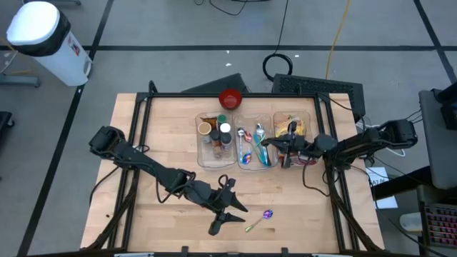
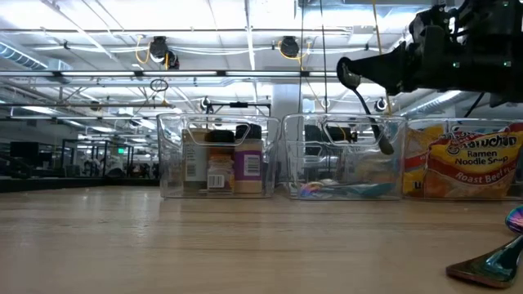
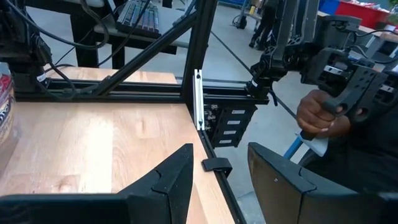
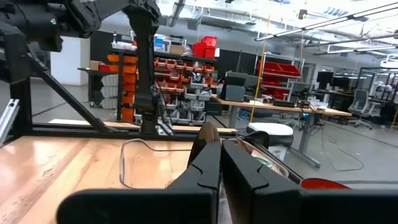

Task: Pick & Place Food Item
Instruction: Put the black spoon into the middle transparent bin

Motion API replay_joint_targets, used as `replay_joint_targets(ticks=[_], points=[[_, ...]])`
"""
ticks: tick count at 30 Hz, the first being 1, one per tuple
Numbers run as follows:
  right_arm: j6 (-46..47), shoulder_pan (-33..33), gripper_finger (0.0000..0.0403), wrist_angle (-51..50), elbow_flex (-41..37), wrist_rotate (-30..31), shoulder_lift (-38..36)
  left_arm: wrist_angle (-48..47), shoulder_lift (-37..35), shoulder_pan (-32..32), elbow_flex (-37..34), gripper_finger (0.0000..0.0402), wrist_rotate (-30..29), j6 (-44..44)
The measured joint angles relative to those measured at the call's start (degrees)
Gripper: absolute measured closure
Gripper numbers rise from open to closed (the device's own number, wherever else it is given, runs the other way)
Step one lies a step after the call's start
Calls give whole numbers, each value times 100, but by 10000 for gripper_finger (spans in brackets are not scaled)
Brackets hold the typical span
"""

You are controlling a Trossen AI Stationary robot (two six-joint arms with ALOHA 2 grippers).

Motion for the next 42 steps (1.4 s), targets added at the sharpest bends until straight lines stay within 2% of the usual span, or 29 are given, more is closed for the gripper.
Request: replay_joint_targets(ticks=[7, 11, 28, 32, 37, 42], points=[[5, 106, 403, -127, 1, 23, 0, -53, 0, 0, 0, 243, 2, -118], [5, 106, 403, -525, 2, 29, -152, -105, 2, -29, 0, 243, 2, -117], [159, 106, 403, -3481, 8, 53, -2441, -120, 2, -49, 0, 243, 2, -90], [194, 106, 403, -4026, 8, 305, -2840, -116, 2, -50, 0, 243, 2, -90], [310, 103, 403, -4389, 8, 326, -3147, -118, 2, -50, 0, 243, 1, -90], [677, 106, 403, -4205, 8, 272, -3186, -116, 2, -48, 0, 243, 0, -90]])
